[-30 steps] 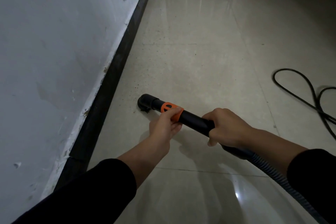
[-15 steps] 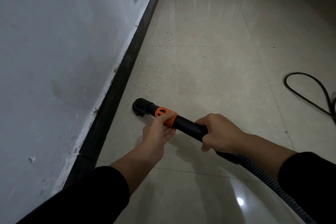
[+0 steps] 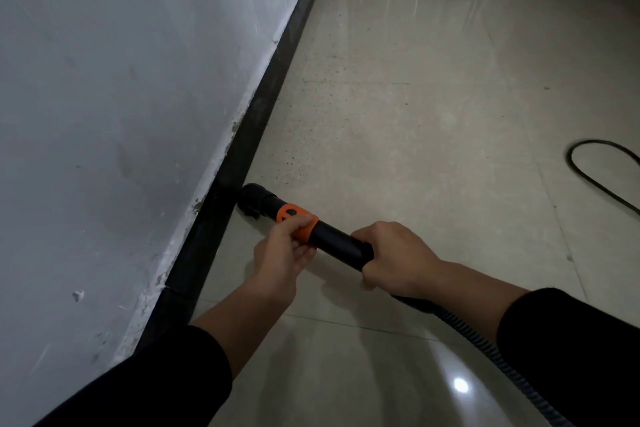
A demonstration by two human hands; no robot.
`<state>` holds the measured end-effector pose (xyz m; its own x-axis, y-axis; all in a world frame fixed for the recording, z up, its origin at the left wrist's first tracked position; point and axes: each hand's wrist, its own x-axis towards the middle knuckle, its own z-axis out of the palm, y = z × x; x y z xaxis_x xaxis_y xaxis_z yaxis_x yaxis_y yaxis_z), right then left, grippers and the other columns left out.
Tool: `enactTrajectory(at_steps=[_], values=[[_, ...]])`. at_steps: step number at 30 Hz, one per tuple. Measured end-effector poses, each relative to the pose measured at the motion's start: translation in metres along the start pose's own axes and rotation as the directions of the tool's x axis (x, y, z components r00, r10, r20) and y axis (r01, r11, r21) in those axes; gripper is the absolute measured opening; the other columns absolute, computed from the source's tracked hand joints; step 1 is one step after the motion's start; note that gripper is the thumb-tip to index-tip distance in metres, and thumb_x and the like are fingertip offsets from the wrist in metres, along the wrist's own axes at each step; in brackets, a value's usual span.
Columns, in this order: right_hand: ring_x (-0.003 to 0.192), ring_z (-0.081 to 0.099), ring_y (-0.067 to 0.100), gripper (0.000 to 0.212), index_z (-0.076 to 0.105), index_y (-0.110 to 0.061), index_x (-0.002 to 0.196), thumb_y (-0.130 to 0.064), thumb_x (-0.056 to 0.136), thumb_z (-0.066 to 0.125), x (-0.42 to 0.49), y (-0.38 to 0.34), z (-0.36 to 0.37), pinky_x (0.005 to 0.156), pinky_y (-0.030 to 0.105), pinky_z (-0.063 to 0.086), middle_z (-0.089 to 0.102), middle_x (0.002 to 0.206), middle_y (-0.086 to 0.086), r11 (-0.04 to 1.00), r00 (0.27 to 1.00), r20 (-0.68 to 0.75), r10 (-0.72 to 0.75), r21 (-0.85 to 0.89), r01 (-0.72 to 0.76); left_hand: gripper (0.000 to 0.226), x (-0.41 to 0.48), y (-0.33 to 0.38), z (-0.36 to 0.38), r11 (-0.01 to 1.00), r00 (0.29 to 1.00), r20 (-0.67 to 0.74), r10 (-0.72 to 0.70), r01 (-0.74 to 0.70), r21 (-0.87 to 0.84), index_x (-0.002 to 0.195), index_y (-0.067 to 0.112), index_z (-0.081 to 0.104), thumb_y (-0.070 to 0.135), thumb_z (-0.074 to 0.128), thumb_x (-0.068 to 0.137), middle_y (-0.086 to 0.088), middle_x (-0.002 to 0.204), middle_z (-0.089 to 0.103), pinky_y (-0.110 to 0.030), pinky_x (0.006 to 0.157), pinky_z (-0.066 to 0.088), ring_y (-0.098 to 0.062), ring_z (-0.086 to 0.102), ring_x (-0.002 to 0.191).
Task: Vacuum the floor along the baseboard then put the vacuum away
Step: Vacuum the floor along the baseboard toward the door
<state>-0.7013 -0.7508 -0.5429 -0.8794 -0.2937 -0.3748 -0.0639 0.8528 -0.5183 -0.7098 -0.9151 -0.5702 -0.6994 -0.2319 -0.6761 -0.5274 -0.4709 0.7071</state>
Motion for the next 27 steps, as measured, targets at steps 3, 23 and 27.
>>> enactTrajectory(at_steps=[3, 23, 27], values=[[0.064, 0.058, 0.018, 0.021, 0.062, -0.016, 0.083, -0.008, 0.066, 0.07, 0.003, -0.002, 0.005, 0.052, 0.025, 0.042, 0.059, 0.07, 0.001, 1.0, 1.0, 0.002, -0.016, -0.005, 0.016, 0.024, 0.003, 0.001, -0.004, 1.0, 1.0, -0.014, 0.005, -0.005, 0.01, 0.096, 0.011, 0.063, 0.015, 0.076, 0.077, -0.012, 0.093, 0.069, -0.029, 0.077, 0.055, -0.023, 0.068, 0.091], [0.06, 0.043, 0.017, 0.031, 0.031, -0.024, 0.065, -0.009, 0.074, 0.055, 0.014, -0.021, 0.016, 0.047, 0.023, 0.026, 0.04, 0.064, -0.004, 0.991, 0.991, -0.105, -0.083, -0.114, 0.07, 0.036, 0.029, 0.01, -0.006, 0.999, 0.999, 0.012, 0.039, -0.038, -0.033, 0.114, 0.005, 0.063, 0.014, 0.067, 0.079, -0.01, 0.091, 0.067, -0.03, 0.073, 0.054, -0.023, 0.067, 0.086], [0.058, 0.041, 0.015, 0.033, 0.029, -0.025, 0.065, -0.009, 0.076, 0.055, 0.02, -0.024, 0.014, 0.048, 0.024, 0.027, 0.038, 0.064, -0.005, 0.991, 0.989, -0.127, -0.078, -0.12, 0.062, 0.035, 0.037, 0.014, -0.002, 0.998, 0.999, 0.007, 0.044, -0.044, -0.036, 0.113, 0.004, 0.063, 0.013, 0.066, 0.079, -0.01, 0.093, 0.067, -0.031, 0.076, 0.055, -0.024, 0.067, 0.087]])
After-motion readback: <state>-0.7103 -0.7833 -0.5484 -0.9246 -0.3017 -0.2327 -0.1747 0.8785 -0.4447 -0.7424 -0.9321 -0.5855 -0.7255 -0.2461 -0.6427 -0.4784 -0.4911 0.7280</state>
